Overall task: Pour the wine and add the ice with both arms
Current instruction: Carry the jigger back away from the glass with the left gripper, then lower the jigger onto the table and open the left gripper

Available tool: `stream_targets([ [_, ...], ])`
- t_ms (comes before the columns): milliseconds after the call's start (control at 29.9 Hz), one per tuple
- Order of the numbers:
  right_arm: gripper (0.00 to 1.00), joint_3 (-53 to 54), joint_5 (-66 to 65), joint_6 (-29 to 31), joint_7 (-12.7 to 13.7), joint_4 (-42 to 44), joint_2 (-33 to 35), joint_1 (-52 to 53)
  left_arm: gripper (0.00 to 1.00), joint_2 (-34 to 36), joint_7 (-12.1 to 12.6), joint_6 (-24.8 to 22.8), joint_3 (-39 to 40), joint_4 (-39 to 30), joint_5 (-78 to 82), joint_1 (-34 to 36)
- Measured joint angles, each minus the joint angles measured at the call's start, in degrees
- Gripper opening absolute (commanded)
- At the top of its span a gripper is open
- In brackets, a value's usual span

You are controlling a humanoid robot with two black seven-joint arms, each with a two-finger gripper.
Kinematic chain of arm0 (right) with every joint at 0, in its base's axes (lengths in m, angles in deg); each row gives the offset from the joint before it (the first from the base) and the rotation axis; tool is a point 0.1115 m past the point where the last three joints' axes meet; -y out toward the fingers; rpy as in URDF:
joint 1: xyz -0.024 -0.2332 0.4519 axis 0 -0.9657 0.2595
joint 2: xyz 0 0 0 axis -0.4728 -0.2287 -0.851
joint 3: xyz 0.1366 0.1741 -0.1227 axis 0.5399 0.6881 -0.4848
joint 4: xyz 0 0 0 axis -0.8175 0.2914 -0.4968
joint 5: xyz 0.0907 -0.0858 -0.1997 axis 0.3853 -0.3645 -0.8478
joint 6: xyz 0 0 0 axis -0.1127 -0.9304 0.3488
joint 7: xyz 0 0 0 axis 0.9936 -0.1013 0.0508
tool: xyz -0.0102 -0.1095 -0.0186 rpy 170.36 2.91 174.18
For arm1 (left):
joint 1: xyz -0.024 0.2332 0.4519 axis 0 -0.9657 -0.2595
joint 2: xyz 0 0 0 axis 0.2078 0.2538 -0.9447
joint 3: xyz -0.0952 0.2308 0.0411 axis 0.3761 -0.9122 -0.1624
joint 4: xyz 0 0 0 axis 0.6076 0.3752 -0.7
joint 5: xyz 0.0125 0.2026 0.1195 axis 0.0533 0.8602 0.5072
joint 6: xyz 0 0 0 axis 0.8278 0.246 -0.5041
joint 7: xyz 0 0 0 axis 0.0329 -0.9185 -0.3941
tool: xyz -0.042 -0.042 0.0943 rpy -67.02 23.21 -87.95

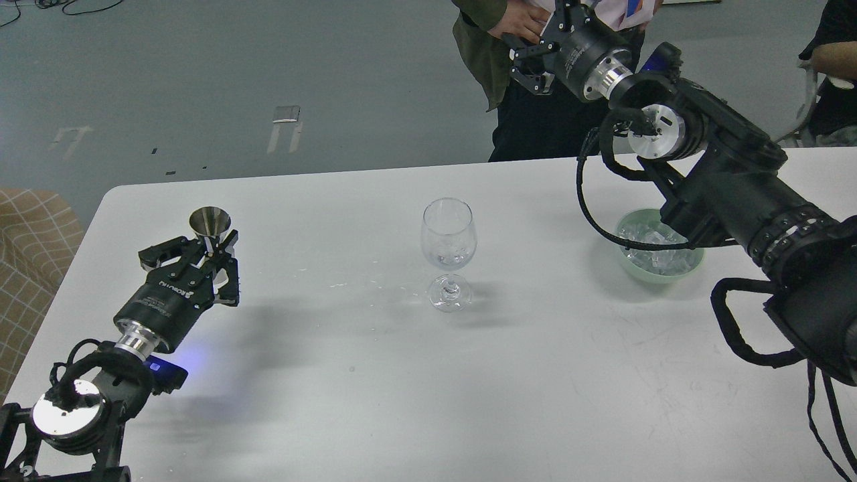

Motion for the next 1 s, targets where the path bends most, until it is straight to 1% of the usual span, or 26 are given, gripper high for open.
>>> stream_targets([
  [201,1.0,0.01,0.34,0.05,0.0,0.07,-0.44,0.0,0.1,-0.65,0.0,-1.22,0.0,1.35,-0.84,-0.55],
  [368,1.0,-0.2,0.3,0.11,0.03,0.08,-0.42,-0.19,0.11,-0.92,0.0,-3.41,-0.01,3.9,-0.86,-0.56],
  [702,1.0,-0.47,-0.02,-0.02,0.07,0.08,-0.43,-0.23,0.16,-0.92,0.0,-4.58,0.18,6.58,-0.8,-0.05],
  [902,1.0,-0.53,-0.1,-0.04,0.07,0.08,-0.48,-0.77,0.19,-0.73,0.0,-5.58,0.16,9.51,-0.52,0.55],
  [1003,1.0,-0.56,-0.1,-0.04,0.06,0.08,-0.48,-0.83,0.2,-0.69,0.0,-6.16,0.05,11.95,-0.2,1.97],
])
